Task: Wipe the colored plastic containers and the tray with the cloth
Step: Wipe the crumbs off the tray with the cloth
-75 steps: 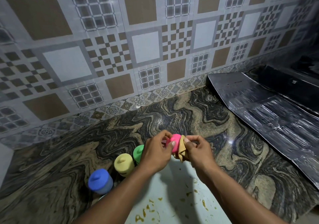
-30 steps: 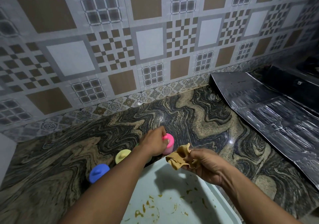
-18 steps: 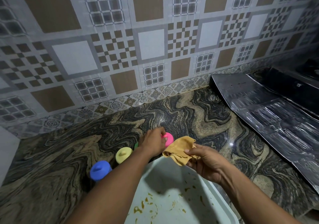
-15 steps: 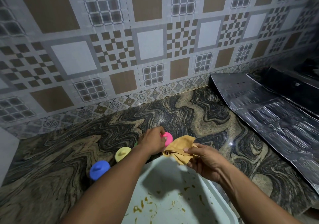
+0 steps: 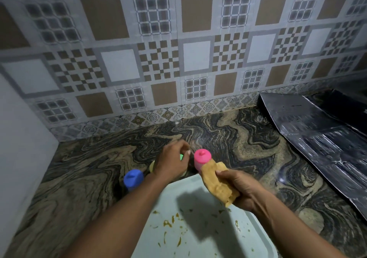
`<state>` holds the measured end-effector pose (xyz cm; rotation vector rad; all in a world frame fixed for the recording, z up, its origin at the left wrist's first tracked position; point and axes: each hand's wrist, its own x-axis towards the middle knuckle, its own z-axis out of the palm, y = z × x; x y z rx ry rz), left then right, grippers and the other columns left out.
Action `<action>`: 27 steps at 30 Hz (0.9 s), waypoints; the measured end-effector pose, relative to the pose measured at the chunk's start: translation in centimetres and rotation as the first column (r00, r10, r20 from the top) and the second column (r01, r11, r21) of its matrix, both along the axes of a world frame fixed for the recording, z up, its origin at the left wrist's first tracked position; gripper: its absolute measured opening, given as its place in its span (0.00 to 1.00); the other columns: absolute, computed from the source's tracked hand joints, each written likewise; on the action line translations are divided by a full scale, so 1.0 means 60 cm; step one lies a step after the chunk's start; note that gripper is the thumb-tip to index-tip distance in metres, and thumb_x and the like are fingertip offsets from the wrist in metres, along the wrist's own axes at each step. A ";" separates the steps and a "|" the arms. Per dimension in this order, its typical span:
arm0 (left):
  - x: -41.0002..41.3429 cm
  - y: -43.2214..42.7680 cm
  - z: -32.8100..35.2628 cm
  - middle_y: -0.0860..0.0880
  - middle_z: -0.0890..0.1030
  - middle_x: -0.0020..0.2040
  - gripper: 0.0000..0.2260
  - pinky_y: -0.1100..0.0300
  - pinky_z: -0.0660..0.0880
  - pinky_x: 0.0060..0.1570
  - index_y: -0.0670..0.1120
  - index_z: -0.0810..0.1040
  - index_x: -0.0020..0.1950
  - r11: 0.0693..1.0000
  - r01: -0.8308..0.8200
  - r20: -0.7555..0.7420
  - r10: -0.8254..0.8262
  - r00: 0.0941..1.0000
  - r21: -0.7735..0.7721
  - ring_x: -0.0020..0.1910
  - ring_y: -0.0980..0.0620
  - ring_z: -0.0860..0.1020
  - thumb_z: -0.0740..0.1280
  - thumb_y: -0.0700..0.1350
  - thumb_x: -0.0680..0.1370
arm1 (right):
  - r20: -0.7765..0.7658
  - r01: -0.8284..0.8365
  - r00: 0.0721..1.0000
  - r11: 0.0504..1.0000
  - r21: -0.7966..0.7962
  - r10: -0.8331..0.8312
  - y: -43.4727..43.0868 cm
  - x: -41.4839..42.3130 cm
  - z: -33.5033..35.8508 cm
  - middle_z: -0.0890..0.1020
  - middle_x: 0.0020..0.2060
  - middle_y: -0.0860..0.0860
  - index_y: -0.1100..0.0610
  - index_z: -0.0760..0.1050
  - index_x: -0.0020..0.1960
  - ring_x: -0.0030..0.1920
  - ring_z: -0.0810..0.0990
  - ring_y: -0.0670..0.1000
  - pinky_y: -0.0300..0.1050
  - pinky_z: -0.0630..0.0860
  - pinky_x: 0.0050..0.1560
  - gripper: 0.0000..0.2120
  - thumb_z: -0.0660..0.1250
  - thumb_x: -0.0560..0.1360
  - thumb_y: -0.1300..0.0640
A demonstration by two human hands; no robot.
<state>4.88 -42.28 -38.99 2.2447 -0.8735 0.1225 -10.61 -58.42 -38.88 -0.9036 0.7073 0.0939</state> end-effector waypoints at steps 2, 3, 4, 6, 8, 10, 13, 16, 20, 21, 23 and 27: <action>-0.020 0.035 0.000 0.53 0.81 0.40 0.04 0.53 0.77 0.41 0.50 0.79 0.47 0.998 -0.060 0.030 0.060 0.998 -0.011 0.39 0.52 0.79 0.67 0.48 0.75 | -0.034 -0.125 0.992 0.983 -0.132 0.122 0.014 -0.002 -0.009 0.84 0.53 0.65 0.66 0.77 0.63 0.50 0.83 0.62 0.56 0.80 0.53 0.13 0.63 0.80 0.66; -0.031 0.054 -0.001 0.54 0.81 0.39 0.05 0.53 0.77 0.39 0.51 0.79 0.46 0.994 -0.106 0.034 0.106 0.994 0.006 0.39 0.51 0.78 0.66 0.50 0.75 | -0.051 -0.188 0.982 0.961 -0.202 0.182 0.020 -0.002 -0.011 0.84 0.49 0.64 0.65 0.77 0.62 0.44 0.83 0.61 0.54 0.81 0.46 0.12 0.62 0.80 0.66; -0.043 0.077 -0.008 0.53 0.81 0.38 0.05 0.52 0.76 0.38 0.51 0.79 0.46 0.986 -0.162 0.026 0.161 0.987 0.026 0.39 0.50 0.79 0.65 0.51 0.76 | -0.075 -0.255 0.967 0.932 -0.259 0.244 0.029 -0.004 -0.012 0.84 0.45 0.64 0.65 0.77 0.60 0.40 0.83 0.60 0.52 0.81 0.41 0.10 0.62 0.81 0.66; -0.066 0.120 -0.023 0.52 0.81 0.37 0.06 0.51 0.77 0.37 0.51 0.78 0.45 0.962 -0.266 -0.009 0.267 0.964 0.052 0.39 0.47 0.80 0.65 0.51 0.76 | -0.130 -0.366 0.931 0.860 -0.356 0.342 0.045 -0.003 -0.011 0.84 0.44 0.63 0.64 0.78 0.58 0.41 0.84 0.61 0.57 0.82 0.43 0.08 0.64 0.80 0.66; -0.090 0.165 -0.047 0.52 0.80 0.34 0.07 0.51 0.76 0.35 0.51 0.75 0.40 0.926 -0.372 -0.051 0.375 0.925 0.063 0.37 0.47 0.79 0.65 0.51 0.77 | -0.198 -0.462 0.886 0.770 -0.441 0.419 0.062 0.003 -0.011 0.85 0.48 0.65 0.64 0.80 0.55 0.48 0.85 0.64 0.64 0.81 0.54 0.07 0.68 0.78 0.66; -0.117 0.206 -0.073 0.53 0.76 0.33 0.11 0.54 0.72 0.33 0.52 0.70 0.36 0.862 -0.497 -0.091 0.505 0.858 0.097 0.35 0.47 0.76 0.66 0.49 0.78 | -0.256 -0.548 0.832 0.662 -0.511 0.492 0.082 0.011 -0.009 0.86 0.45 0.65 0.66 0.81 0.51 0.45 0.86 0.62 0.60 0.83 0.52 0.06 0.67 0.76 0.69; -0.151 0.258 -0.119 0.50 0.78 0.35 0.11 0.54 0.71 0.35 0.51 0.70 0.38 0.731 -0.667 -0.191 0.682 0.706 0.143 0.38 0.43 0.78 0.66 0.50 0.78 | -0.299 -0.601 0.771 0.484 -0.637 0.563 0.109 0.030 -0.009 0.87 0.43 0.62 0.65 0.83 0.48 0.43 0.86 0.60 0.56 0.83 0.46 0.08 0.65 0.74 0.67; -0.176 0.288 -0.160 0.47 0.80 0.38 0.11 0.53 0.74 0.40 0.47 0.74 0.40 0.665 -0.719 -0.339 0.736 0.586 0.202 0.42 0.41 0.79 0.68 0.51 0.78 | -0.266 -0.567 0.732 0.344 -0.748 0.627 0.137 0.053 -0.010 0.86 0.43 0.59 0.64 0.82 0.49 0.44 0.84 0.57 0.53 0.82 0.44 0.08 0.65 0.74 0.66; -0.169 0.311 -0.186 0.47 0.83 0.36 0.10 0.54 0.76 0.42 0.46 0.81 0.39 0.715 -0.687 -0.538 0.632 0.558 0.127 0.41 0.43 0.82 0.70 0.47 0.79 | -0.202 -0.446 0.674 0.174 -0.878 0.711 0.180 0.090 -0.013 0.85 0.40 0.54 0.62 0.83 0.46 0.39 0.78 0.46 0.44 0.78 0.43 0.05 0.71 0.74 0.60; -0.167 0.317 -0.191 0.46 0.85 0.38 0.09 0.54 0.77 0.44 0.46 0.83 0.40 0.710 -0.697 -0.567 0.618 0.544 0.105 0.42 0.43 0.83 0.71 0.47 0.78 | -0.178 -0.403 0.656 0.141 -0.904 0.733 0.191 0.099 -0.016 0.83 0.37 0.51 0.61 0.82 0.45 0.37 0.76 0.44 0.40 0.75 0.41 0.08 0.72 0.74 0.55; -0.169 0.321 -0.195 0.47 0.86 0.40 0.08 0.53 0.79 0.45 0.46 0.86 0.43 0.686 -0.724 -0.570 0.623 0.536 0.070 0.42 0.46 0.84 0.71 0.49 0.77 | -0.186 -0.336 0.644 0.055 -0.940 0.742 0.207 0.123 -0.031 0.80 0.35 0.48 0.56 0.79 0.42 0.36 0.76 0.47 0.44 0.75 0.39 0.14 0.72 0.73 0.44; -0.199 0.309 -0.202 0.48 0.79 0.31 0.16 0.52 0.74 0.34 0.45 0.78 0.37 0.692 -0.715 -0.383 0.691 0.613 0.102 0.33 0.45 0.77 0.66 0.55 0.79 | -0.293 -0.232 0.614 -0.188 -0.954 0.733 0.240 0.153 -0.059 0.83 0.41 0.54 0.54 0.79 0.50 0.43 0.80 0.60 0.51 0.77 0.40 0.05 0.66 0.76 0.58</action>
